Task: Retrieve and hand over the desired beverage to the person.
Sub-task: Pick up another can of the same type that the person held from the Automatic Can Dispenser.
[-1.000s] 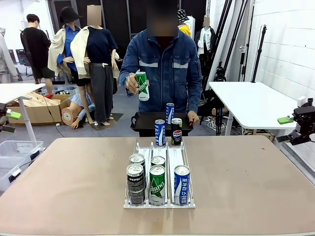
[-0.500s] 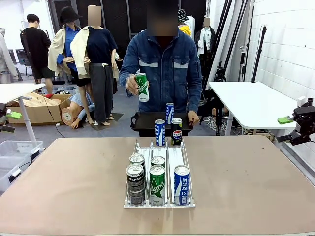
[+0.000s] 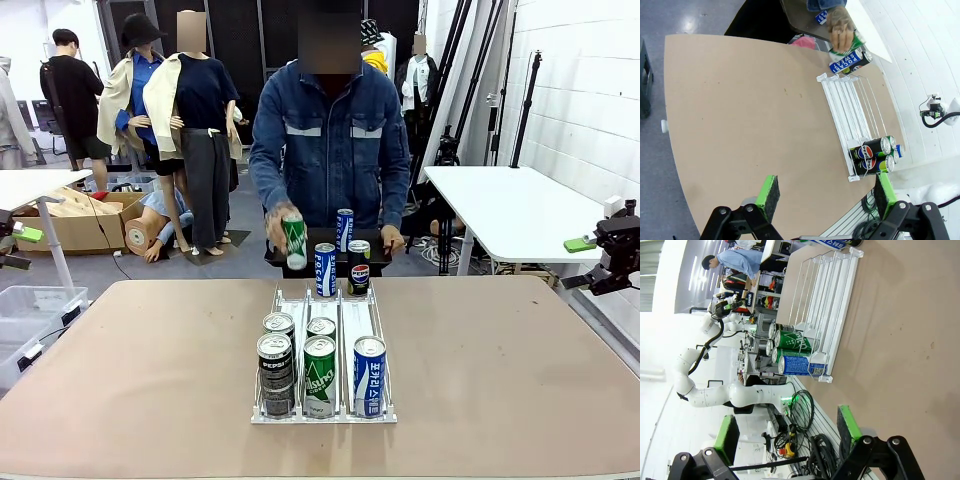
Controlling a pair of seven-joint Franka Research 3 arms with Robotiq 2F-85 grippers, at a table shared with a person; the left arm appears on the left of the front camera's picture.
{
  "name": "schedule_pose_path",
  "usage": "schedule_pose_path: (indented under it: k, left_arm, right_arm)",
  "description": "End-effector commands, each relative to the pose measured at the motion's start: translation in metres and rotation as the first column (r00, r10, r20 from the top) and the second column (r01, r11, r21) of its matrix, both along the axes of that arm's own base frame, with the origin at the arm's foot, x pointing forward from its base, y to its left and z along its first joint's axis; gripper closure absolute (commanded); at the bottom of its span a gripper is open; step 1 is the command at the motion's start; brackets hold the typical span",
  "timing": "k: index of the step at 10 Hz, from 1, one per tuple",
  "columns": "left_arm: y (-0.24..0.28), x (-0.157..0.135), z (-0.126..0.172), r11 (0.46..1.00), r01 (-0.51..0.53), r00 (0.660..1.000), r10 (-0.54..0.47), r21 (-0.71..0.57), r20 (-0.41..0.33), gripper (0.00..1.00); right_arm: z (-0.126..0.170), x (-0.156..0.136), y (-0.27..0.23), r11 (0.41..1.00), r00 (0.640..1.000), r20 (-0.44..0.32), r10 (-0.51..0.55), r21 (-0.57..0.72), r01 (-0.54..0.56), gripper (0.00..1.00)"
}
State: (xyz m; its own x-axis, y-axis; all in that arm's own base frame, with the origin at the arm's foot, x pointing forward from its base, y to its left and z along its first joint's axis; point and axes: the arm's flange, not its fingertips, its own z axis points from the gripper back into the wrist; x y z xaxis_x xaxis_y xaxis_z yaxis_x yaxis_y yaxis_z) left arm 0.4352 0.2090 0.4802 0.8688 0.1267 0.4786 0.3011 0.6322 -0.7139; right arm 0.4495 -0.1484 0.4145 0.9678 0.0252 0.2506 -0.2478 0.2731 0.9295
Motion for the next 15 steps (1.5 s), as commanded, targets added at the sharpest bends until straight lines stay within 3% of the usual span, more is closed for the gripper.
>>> schedule_pose_path:
  k: [1, 11, 15]
  left_arm:
    - [0.000, -0.002, 0.001, 1.000, 0.002, 1.000, -0.002, -0.003, 0.006, 0.00]
    - [0.000, 0.000, 0.000, 1.000, 0.000, 1.000, 0.000, 0.000, 0.000, 0.00]
    - [-0.041, -0.003, 0.012, 0.997, 0.042, 0.991, -0.050, -0.068, -0.122, 0.00]
  right_arm:
    - [-0.001, 0.000, 0.000, 1.000, 1.000, -0.005, -0.007, -0.004, 0.007, 0.00]
    - [-0.001, 0.000, 0.000, 1.000, 1.000, -0.005, -0.007, -0.004, 0.007, 0.00]
    - [-0.001, 0.000, 0.000, 1.000, 1.000, -0.005, -0.007, -0.004, 0.007, 0.00]
